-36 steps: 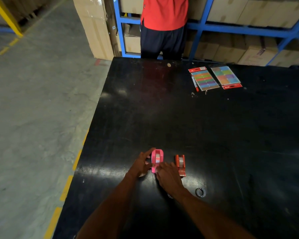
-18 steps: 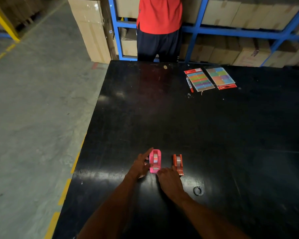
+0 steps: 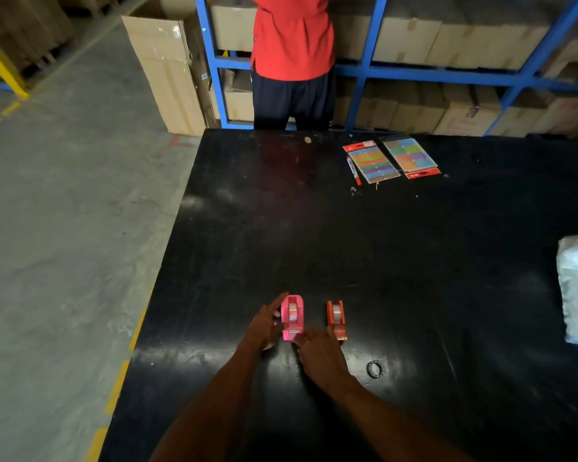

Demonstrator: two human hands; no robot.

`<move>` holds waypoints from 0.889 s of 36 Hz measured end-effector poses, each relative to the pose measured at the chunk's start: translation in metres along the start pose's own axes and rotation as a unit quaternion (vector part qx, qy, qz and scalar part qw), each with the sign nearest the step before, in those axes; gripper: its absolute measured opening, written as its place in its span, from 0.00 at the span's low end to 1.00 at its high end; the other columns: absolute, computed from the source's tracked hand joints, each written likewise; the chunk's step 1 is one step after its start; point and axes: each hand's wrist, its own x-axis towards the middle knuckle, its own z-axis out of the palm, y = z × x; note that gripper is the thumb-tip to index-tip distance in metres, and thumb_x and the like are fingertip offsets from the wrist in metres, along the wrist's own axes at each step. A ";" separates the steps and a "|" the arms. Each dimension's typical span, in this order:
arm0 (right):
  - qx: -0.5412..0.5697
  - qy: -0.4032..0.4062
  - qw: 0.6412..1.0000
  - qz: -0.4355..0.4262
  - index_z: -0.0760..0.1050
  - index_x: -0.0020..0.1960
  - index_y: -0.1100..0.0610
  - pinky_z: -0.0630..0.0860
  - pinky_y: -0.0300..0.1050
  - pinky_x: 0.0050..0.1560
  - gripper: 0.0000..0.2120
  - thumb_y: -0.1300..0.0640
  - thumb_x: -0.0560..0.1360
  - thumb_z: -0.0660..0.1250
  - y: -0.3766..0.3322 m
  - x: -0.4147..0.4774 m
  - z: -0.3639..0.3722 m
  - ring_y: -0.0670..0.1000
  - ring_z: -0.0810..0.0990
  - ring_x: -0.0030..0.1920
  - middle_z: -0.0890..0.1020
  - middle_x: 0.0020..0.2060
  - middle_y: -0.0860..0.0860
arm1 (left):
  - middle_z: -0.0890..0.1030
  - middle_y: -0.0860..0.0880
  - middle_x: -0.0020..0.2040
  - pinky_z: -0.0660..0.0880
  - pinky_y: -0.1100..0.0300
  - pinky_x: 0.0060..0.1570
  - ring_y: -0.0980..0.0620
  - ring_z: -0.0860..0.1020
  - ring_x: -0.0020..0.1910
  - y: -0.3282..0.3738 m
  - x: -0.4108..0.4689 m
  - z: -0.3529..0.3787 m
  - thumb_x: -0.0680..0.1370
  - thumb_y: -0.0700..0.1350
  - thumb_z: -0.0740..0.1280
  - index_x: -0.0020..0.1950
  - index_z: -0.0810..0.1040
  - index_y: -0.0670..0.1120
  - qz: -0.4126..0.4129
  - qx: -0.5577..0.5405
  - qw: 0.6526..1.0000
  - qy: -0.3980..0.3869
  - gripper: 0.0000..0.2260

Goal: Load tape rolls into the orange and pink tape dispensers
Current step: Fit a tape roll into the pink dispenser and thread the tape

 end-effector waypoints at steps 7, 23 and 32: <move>0.004 -0.003 1.000 0.001 0.78 0.56 0.48 0.65 0.40 0.64 0.14 0.51 0.82 0.53 0.002 0.000 0.002 0.47 0.78 0.53 0.82 0.52 0.47 | 0.72 0.49 0.55 0.73 0.58 0.58 0.52 0.73 0.55 0.001 -0.005 -0.001 0.74 0.39 0.71 0.75 0.61 0.54 -0.003 0.018 1.000 -0.005 0.34; -0.090 -0.053 0.994 -0.039 0.79 0.59 0.52 0.63 0.59 0.71 0.13 0.53 0.80 0.59 0.003 -0.003 -0.021 0.55 0.77 0.59 0.82 0.56 0.53 | 0.78 0.40 0.64 0.69 0.63 0.56 0.53 0.76 0.54 0.021 -0.023 -0.003 0.73 0.42 0.73 0.78 0.40 0.46 -0.038 0.003 0.998 -0.043 0.47; -0.116 -0.030 0.991 -0.064 0.80 0.53 0.51 0.57 0.57 0.72 0.12 0.52 0.75 0.60 0.016 -0.017 -0.042 0.53 0.79 0.56 0.84 0.50 0.51 | 0.71 0.41 0.66 0.70 0.51 0.65 0.40 0.74 0.64 0.018 -0.053 0.007 0.73 0.47 0.65 0.77 0.56 0.47 -0.043 0.032 0.995 0.080 0.35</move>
